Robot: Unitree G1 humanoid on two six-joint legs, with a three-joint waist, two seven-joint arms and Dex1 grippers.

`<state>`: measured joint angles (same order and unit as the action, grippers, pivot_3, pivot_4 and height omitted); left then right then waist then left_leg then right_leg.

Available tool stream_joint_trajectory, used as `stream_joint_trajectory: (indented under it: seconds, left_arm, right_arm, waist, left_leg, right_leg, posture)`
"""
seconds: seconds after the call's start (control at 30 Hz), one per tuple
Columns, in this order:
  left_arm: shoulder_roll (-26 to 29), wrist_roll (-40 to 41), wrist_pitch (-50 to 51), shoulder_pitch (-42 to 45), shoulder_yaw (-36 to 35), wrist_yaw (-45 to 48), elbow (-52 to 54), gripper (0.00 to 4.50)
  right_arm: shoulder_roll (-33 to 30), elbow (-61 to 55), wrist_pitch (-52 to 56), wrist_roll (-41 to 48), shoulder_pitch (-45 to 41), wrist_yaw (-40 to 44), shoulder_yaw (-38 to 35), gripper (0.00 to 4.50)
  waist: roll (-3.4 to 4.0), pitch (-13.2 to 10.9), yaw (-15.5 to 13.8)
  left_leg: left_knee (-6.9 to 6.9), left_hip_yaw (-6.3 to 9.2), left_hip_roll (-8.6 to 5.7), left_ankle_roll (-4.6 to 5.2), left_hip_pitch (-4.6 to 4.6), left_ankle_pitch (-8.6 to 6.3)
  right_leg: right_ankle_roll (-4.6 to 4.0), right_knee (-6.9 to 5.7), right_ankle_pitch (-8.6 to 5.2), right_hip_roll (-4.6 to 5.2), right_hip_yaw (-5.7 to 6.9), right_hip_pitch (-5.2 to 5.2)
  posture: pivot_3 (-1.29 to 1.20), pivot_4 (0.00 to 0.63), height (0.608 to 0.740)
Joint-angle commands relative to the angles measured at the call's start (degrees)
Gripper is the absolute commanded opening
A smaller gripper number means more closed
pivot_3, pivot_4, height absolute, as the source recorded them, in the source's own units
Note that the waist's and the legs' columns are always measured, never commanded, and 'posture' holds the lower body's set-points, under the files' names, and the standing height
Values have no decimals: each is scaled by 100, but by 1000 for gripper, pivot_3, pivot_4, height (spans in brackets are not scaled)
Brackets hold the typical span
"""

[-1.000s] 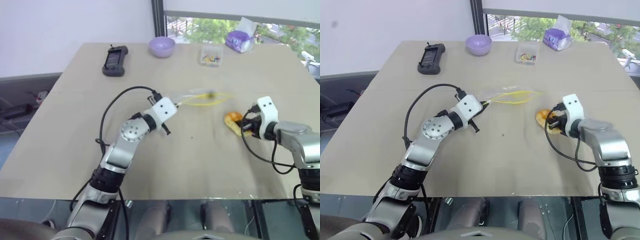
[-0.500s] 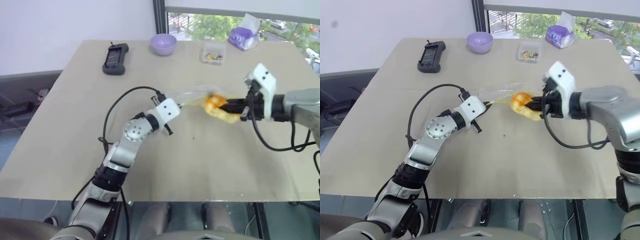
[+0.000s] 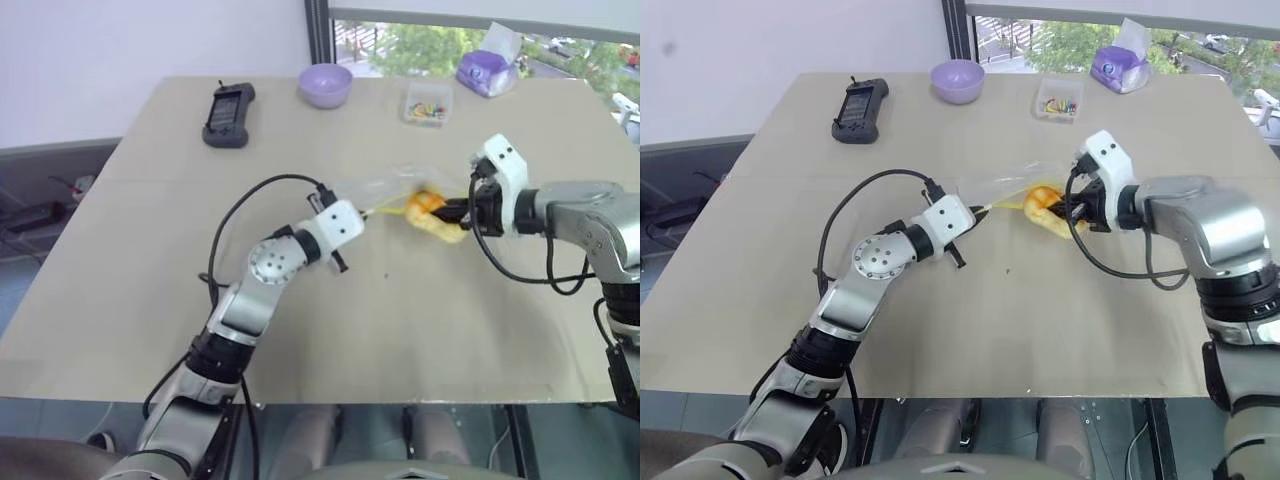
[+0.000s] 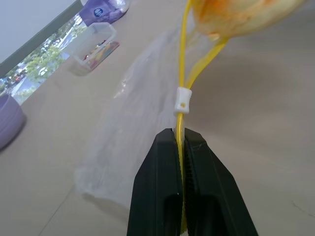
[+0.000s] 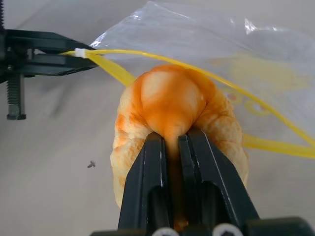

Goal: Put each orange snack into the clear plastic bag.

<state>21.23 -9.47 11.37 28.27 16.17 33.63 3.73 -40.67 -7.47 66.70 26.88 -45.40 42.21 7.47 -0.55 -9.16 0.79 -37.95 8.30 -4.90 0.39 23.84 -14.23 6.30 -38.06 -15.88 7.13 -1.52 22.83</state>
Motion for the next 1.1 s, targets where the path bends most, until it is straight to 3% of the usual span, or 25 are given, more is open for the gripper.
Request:
stream_joint_trajectory:
  seconds: [0.03, 0.33, 0.53, 0.63, 0.77, 0.87, 0.97, 1.1]
  left_arm:
    - [43, 0, -264, 31, 45, 86, 164, 0]
    - [22, 11, -588, 91, 154, 275, 55, 0]
    - [-13, -2, -674, 144, 198, 302, -9, 0]
    - [-23, -2, -695, 164, 205, 317, -41, 0]
    - [-27, 6, -707, 188, 216, 338, -65, 0]
    - [-33, 17, -707, 215, 212, 360, -80, 0]
    - [-62, 69, -675, 231, 193, 406, -96, 0]
    - [-100, 279, -576, 263, 123, 568, -97, 0]
  right_arm:
    - [123, 159, 61, -123, -245, -155, 1, 25]
    - [773, 715, 247, -336, -709, -686, -116, 25]
    - [1137, 234, 393, -67, -630, -689, -228, 25]
    - [1085, 422, -15, -468, -550, -1000, -135, 25]
    - [1083, 161, 37, -90, -469, -656, -343, 25]
    - [1096, 797, -621, -875, -478, -1425, -299, 25]
    - [1348, 351, -680, -243, -285, -854, -568, 25]
    - [1227, 653, -1638, -870, 18, -923, -269, 25]
  waist:
    - [0, 0, 4]
    - [1, 0, 16]
    - [2, 0, 17]
    - [2, 1, 18]
    - [2, 1, 16]
    - [3, 2, 31]
    - [3, 2, 39]
    - [3, 2, 112]
  left_leg:
    - [0, 1, 0, 0, 0, 0]
    - [1, 0, 0, 0, 0, 0]
    - [0, 1, 0, 0, 0, 0]
    - [0, 1, 0, 0, 0, 0]
    - [-4, 1, -4, 0, 0, 0]
    - [-4, 0, -5, 0, 0, 0]
    - [-7, 0, -6, -1, -1, 1]
    - [-7, -1, -4, -1, -1, 0]
  right_leg:
    - [0, 0, 0, 0, 0, 0]
    - [0, -1, 0, 0, -1, 2]
    - [0, -2, 0, 0, -1, 3]
    - [-1, -3, 0, 0, -1, 3]
    - [-1, -6, 0, 0, -1, 2]
    - [0, -7, 0, 0, -1, 3]
    - [-1, -13, 0, -1, -2, 4]
    - [0, -14, 0, 0, -4, 6]
  posture:
    - [0, 150, 740]
    - [0, 150, 740]
    - [0, 150, 740]
    - [0, 150, 740]
    - [0, 150, 740]
    - [0, 150, 740]
    - [0, 150, 740]
    - [0, 150, 740]
